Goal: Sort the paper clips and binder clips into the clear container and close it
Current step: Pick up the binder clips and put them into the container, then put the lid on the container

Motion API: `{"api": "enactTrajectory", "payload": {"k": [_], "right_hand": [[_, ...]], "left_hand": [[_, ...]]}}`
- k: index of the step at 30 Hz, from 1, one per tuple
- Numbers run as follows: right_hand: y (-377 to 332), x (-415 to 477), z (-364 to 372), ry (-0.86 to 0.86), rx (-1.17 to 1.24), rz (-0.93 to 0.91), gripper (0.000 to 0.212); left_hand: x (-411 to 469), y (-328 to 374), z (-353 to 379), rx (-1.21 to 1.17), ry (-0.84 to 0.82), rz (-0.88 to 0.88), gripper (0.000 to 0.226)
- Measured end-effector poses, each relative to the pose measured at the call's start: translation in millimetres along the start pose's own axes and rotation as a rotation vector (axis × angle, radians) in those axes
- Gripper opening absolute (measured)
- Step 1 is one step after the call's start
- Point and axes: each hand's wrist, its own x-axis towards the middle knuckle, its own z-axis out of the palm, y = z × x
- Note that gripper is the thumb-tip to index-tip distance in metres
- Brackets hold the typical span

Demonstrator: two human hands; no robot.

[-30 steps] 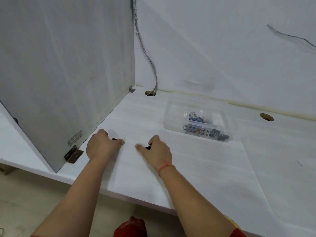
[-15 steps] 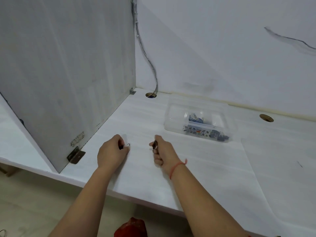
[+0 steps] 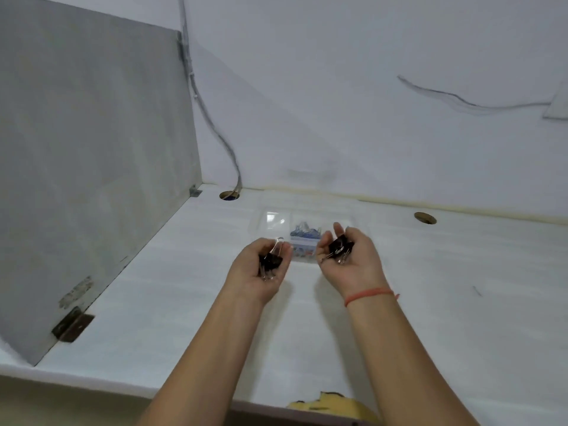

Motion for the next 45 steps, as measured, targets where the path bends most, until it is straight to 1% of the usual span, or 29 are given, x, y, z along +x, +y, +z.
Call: {"api": "enactTrajectory", "payload": {"k": [4, 7, 11, 14, 17, 20, 22, 23, 25, 27, 29, 31, 32, 33, 34, 36, 37, 38, 39, 40, 41, 42, 43, 45], "right_hand": [[-57, 27, 14, 0.06, -0.091, -0.132, 0.023], [-87, 48, 26, 0.11, -0.149, -0.18, 0.028], [-105, 82, 33, 0.195, -0.34, -0.196, 0.027], [-109, 103, 36, 0.222, -0.506, -0.179, 0.029], [-113, 111, 35, 0.206, -0.66, -0.168, 0.028], [-115, 114, 31, 0.253, -0.742, -0.188, 0.046], [-115, 117, 24, 0.29, -0.718, -0.192, 0.046], [-117, 116, 20, 0.29, -0.688, -0.19, 0.042], [-119, 107, 14, 0.256, -0.601, -0.198, 0.022], [-122, 94, 4, 0.23, -0.527, -0.241, 0.023], [-122, 75, -8, 0.208, -0.485, -0.288, 0.022], [-123, 49, -27, 0.184, -0.502, -0.317, 0.019], [-125, 37, -38, 0.17, -0.574, -0.34, 0.017], [-127, 25, -52, 0.167, -0.703, -0.373, 0.013], [-130, 11, -69, 0.173, -0.897, -0.412, 0.01], [-137, -18, -103, 0.192, -1.423, -0.469, 0.006], [-140, -34, -119, 0.2, -1.722, -0.452, 0.003], [-141, -48, -134, 0.201, -1.995, -0.395, 0.007], [-141, -59, -146, 0.198, -2.204, -0.327, 0.015], [-139, -68, -156, 0.197, -2.321, -0.263, 0.022], [-135, -75, -164, 0.198, -2.365, -0.22, 0.026], [-129, -82, -171, 0.2, -2.369, -0.229, 0.027], [-123, -86, -176, 0.199, -2.359, -0.28, 0.026], [-114, -88, -184, 0.195, -2.411, -0.449, 0.013]], "left_hand": [[42, -20, 59, 0.118, 0.025, -0.029, 0.031], [78, -30, 98, 0.152, 0.037, -0.066, 0.042], [123, -43, 136, 0.25, 0.063, -0.055, 0.035], [147, -51, 149, 0.387, 0.072, -0.045, 0.041], [167, -53, 150, 0.561, 0.039, -0.032, 0.063], [174, -53, 147, 0.695, -0.007, -0.033, 0.068], [174, -56, 144, 0.736, -0.009, 0.003, 0.064], [173, -59, 142, 0.763, -0.003, 0.037, 0.056], [162, -68, 139, 0.814, 0.017, 0.127, 0.036], [145, -79, 137, 0.798, 0.035, 0.202, 0.021], [130, -90, 133, 0.762, 0.052, 0.24, 0.017], [110, -105, 128, 0.751, 0.05, 0.253, 0.015], [100, -113, 125, 0.753, 0.031, 0.247, 0.013], [91, -122, 121, 0.765, 0.004, 0.232, 0.013], [79, -134, 116, 0.789, -0.031, 0.204, 0.013], [58, -154, 104, 0.849, -0.103, 0.124, 0.011], [48, -164, 98, 0.883, -0.13, 0.083, 0.011], [40, -174, 92, 0.915, -0.144, 0.05, 0.01], [34, -181, 86, 0.94, -0.148, 0.031, 0.01], [30, -188, 80, 0.96, -0.144, 0.022, 0.01], [26, -193, 76, 0.979, -0.133, 0.017, 0.011], [22, -197, 71, 0.994, -0.122, 0.012, 0.012], [18, -201, 66, 1.001, -0.113, 0.008, 0.012], [13, -204, 58, 1.002, -0.097, 0.003, 0.013]]}}
